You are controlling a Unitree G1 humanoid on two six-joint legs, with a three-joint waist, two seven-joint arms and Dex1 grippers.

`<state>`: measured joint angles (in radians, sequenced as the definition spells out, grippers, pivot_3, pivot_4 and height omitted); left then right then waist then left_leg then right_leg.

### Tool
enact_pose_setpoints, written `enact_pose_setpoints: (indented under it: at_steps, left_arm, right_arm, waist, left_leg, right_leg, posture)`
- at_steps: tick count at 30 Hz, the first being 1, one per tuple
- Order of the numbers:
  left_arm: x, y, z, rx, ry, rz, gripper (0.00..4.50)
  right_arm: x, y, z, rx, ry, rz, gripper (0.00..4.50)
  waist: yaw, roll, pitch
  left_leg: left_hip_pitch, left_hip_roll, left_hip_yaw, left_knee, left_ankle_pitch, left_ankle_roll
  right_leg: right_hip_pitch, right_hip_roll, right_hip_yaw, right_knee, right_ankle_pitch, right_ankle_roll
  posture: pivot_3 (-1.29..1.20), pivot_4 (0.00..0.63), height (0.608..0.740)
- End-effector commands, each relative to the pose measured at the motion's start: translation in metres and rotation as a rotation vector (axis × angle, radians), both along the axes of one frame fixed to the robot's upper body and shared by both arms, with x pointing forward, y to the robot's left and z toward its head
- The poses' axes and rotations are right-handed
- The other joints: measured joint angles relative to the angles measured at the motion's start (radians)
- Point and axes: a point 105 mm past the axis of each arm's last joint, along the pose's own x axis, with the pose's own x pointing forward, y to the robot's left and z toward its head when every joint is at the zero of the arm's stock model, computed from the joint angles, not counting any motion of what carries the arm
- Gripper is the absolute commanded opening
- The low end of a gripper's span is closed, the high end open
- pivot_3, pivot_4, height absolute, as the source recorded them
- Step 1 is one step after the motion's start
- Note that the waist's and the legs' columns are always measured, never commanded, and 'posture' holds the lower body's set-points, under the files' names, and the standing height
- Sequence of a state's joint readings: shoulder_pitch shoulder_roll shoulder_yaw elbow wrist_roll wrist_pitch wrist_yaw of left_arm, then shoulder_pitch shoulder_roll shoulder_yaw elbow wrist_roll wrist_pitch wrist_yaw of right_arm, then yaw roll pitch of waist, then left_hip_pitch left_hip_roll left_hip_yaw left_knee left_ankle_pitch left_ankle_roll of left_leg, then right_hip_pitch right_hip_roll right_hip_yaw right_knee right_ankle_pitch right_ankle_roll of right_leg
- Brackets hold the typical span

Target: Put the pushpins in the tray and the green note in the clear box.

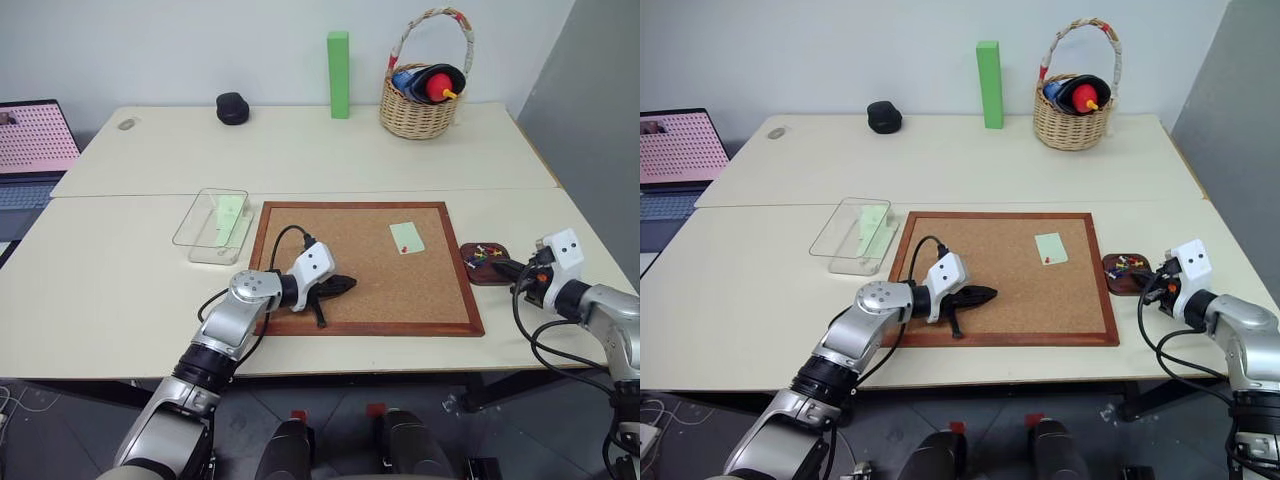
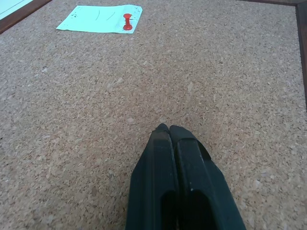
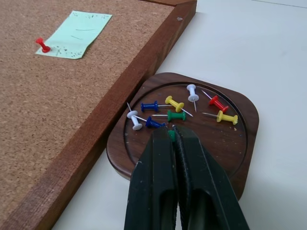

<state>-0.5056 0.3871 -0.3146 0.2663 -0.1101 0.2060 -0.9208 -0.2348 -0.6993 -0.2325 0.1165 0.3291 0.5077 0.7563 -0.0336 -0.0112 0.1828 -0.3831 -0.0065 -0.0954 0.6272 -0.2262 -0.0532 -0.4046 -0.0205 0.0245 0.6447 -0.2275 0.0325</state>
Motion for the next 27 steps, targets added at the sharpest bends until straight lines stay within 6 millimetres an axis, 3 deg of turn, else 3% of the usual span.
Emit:
enact_pose_setpoints:
  at_steps: [1,5,12,15,20,23,27]
  left_arm:
    - [-0.005,0.013,-0.035,0.106,0.096,0.038,0.0]
    - [-0.005,0.015,-0.036,0.107,0.098,0.045,0.0]
    - [-0.006,0.016,-0.037,0.107,0.1,0.051,0.0]
    - [-0.005,0.016,-0.038,0.106,0.102,0.051,0.0]
    - [-0.004,0.016,-0.037,0.105,0.1,0.049,0.0]
    - [-0.004,0.015,-0.036,0.102,0.098,0.048,0.0]
    - [-0.003,0.015,-0.035,0.101,0.096,0.047,0.0]
  right_arm:
    - [0.005,-0.005,0.004,-0.057,-0.025,-0.012,0.77]
    - [0.008,-0.004,0.004,-0.064,-0.027,-0.012,1.77]
    - [0.012,-0.003,0.019,-0.035,-0.077,-0.007,3.09]
    - [0.014,0.003,0.033,0.005,-0.124,0.014,3.09]
    - [0.014,0.042,0.05,0.064,-0.167,0.161,3.09]
    - [0.016,0.072,0.046,0.038,-0.178,0.252,3.09]
    - [0.033,0.109,0.035,0.02,-0.217,0.295,3.09]
  waist:
    - [0.001,0.0,0.0]
    - [0.001,0.0,0.0]
    - [0.001,0.0,0.0]
    - [0.001,0.0,0.0]
    - [0.0,0.0,0.0]
    - [0.0,0.0,0.0]
    - [0.0,-0.001,0.0]
  left_leg:
    - [0.0,0.0,0.0,0.0,0.0,0.0]
    - [0.0,0.0,0.0,0.0,0.0,0.0]
    - [0.0,0.0,0.0,0.0,0.0,0.0]
    - [0.0,0.0,0.0,0.0,0.0,0.0]
    - [0.0,0.0,0.0,0.0,0.0,0.0]
    - [0.0,0.0,0.0,0.0,0.0,0.0]
    - [0.0,0.0,-0.001,0.0,0.0,0.0]
  right_leg:
    - [0.0,0.0,0.0,0.0,0.0,0.0]
    - [0.0,0.0,0.0,0.0,0.0,0.0]
    - [0.0,0.0,0.0,0.0,0.0,0.0]
    - [0.0,0.0,0.0,0.0,0.0,0.0]
    - [0.0,0.0,0.0,0.0,0.0,0.0]
    - [0.0,0.0,0.0,0.0,0.0,0.0]
    - [0.0,0.0,-0.001,0.0,0.0,0.0]
  posture:
    - [0.0,0.15,0.74]
    - [0.0,0.15,0.74]
    - [0.0,0.15,0.74]
    - [0.0,0.15,0.74]
    - [0.0,0.15,0.74]
    - [0.0,0.15,0.74]
    - [0.0,0.15,0.74]
